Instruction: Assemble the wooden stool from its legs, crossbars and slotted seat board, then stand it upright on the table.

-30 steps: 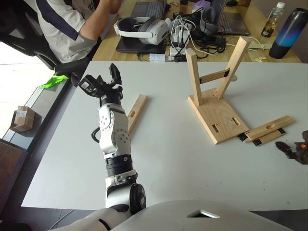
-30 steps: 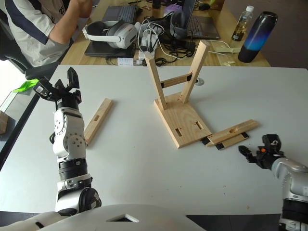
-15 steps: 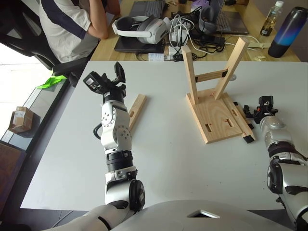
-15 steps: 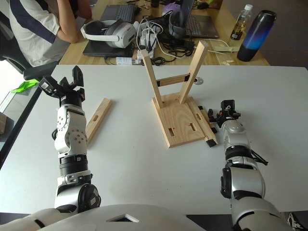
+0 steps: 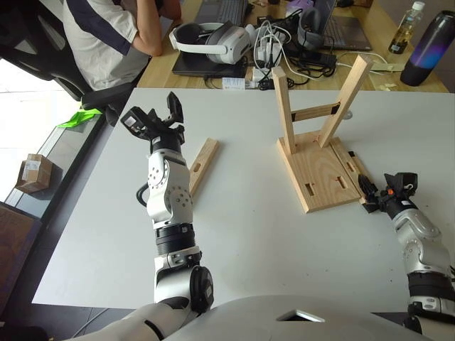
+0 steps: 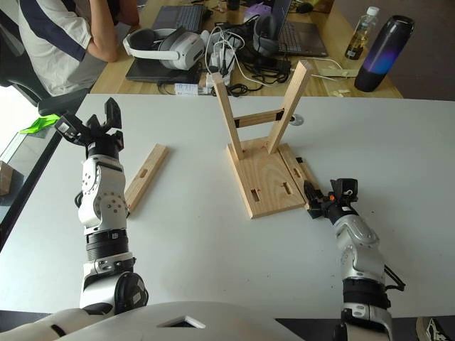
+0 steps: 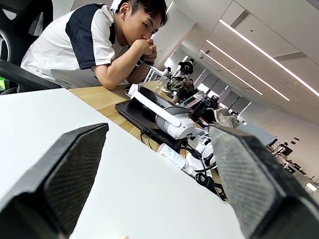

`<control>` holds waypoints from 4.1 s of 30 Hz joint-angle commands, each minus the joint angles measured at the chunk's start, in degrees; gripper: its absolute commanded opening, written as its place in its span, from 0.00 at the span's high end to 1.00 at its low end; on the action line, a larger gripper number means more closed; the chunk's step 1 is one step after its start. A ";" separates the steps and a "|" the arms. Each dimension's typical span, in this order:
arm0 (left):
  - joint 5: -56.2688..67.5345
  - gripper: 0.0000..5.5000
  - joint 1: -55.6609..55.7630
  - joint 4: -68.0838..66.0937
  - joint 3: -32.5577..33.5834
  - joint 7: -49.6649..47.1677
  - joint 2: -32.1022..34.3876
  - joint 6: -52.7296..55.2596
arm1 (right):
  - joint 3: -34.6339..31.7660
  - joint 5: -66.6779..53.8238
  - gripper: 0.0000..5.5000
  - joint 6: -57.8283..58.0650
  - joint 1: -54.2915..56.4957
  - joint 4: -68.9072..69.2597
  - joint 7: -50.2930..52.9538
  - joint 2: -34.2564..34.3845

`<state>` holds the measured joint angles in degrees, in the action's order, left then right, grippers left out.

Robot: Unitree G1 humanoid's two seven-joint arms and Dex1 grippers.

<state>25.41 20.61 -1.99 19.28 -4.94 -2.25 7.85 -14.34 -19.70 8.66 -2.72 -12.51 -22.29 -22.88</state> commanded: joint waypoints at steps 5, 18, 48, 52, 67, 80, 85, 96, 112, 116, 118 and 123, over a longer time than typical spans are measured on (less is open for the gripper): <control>0.05 0.32 -0.15 0.69 0.19 -0.89 0.32 0.39 | -4.76 -1.19 0.23 -2.32 0.07 3.15 1.64 0.84; 0.33 0.32 -0.64 1.43 0.44 -1.12 0.14 0.60 | -5.30 4.74 0.23 -9.07 -8.54 -6.58 -9.45 -8.13; -0.19 0.32 -0.38 0.67 -0.05 -0.84 0.50 1.09 | 16.43 14.76 0.43 3.12 6.95 -47.73 -9.57 -7.68; -0.40 0.32 -0.36 0.31 0.10 -1.03 0.36 0.54 | 17.87 14.60 0.52 5.89 8.70 -46.11 -8.48 -8.14; 0.09 0.32 2.55 -1.21 1.16 -2.36 0.67 0.19 | 14.36 9.74 0.76 0.72 6.21 -31.80 -1.71 -9.16; 18.89 0.32 22.91 6.22 -2.58 14.07 9.53 16.02 | 4.43 0.33 0.76 -13.83 33.63 10.27 7.01 -4.54; 29.79 0.32 18.48 11.97 -6.64 23.78 8.87 25.16 | 14.01 -5.87 0.76 -6.27 32.76 24.55 -2.38 -0.92; 35.83 0.32 16.80 17.13 -8.88 24.54 8.90 28.57 | 17.98 -9.02 0.76 1.82 29.88 32.35 -9.80 0.13; 38.87 0.66 16.24 16.13 -9.28 20.44 8.11 30.75 | 19.35 -3.63 0.76 0.39 29.15 31.95 -12.36 0.37; 37.95 0.77 15.73 15.85 -9.96 20.15 8.44 30.94 | 19.31 -1.81 0.76 -0.73 29.08 31.32 -12.27 0.50; 37.43 0.82 15.32 15.82 -10.46 20.03 8.42 31.08 | 19.26 -1.08 0.76 -1.24 28.98 31.18 -12.07 0.66; 36.56 0.92 14.84 15.72 -10.51 18.74 7.65 30.16 | 19.02 0.27 0.76 -2.11 28.85 30.58 -11.96 1.16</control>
<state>63.01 36.09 14.35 8.68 14.87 5.52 38.20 5.35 -19.78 7.67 26.42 18.13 -34.31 -22.27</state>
